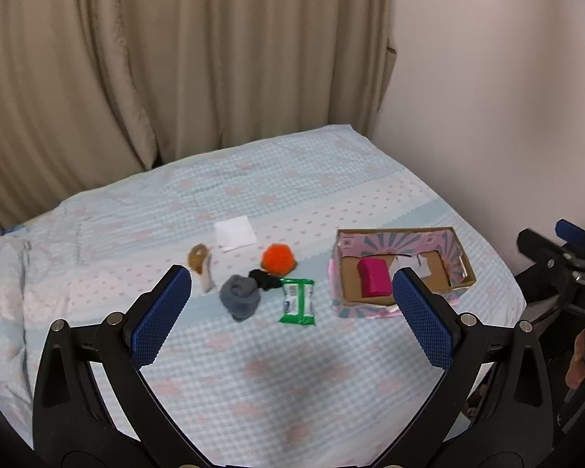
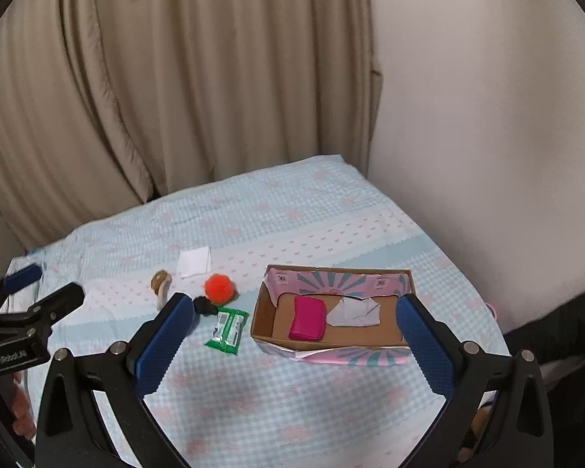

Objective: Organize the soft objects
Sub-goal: 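Lift both tools away from the box back toward the remaining items, then grasp the grey fuzzy hat with the left tool while the right tool grasps the green wipes pack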

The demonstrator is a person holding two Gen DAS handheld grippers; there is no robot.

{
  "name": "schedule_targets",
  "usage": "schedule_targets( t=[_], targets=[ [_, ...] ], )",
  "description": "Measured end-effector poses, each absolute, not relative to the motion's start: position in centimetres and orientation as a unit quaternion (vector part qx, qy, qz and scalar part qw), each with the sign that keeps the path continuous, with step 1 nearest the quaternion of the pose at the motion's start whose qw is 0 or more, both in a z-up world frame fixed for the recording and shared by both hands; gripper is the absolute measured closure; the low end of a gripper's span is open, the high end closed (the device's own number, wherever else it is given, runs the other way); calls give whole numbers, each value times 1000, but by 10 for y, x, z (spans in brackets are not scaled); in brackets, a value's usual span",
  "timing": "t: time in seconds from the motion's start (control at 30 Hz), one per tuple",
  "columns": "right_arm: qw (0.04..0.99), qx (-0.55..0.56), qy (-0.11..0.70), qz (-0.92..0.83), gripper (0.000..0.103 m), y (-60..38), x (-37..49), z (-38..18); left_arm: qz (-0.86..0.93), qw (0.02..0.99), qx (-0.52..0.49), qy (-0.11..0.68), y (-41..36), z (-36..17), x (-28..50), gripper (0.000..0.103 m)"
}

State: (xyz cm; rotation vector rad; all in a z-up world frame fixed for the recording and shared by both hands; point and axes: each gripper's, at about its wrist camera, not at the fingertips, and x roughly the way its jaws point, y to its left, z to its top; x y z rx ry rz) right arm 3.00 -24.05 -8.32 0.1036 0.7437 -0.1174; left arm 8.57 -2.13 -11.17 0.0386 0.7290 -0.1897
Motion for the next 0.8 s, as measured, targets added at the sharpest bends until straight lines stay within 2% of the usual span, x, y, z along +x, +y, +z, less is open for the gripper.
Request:
schedule_targets(
  t=[0.43, 0.8],
  targets=[
    [933, 60, 346, -74, 0, -159, 28, -96, -121, 924, 32, 362, 67, -137, 100, 0],
    [924, 68, 375, -44, 0, -103, 73, -180, -137, 912, 41, 385, 102, -220, 151, 0]
  ],
)
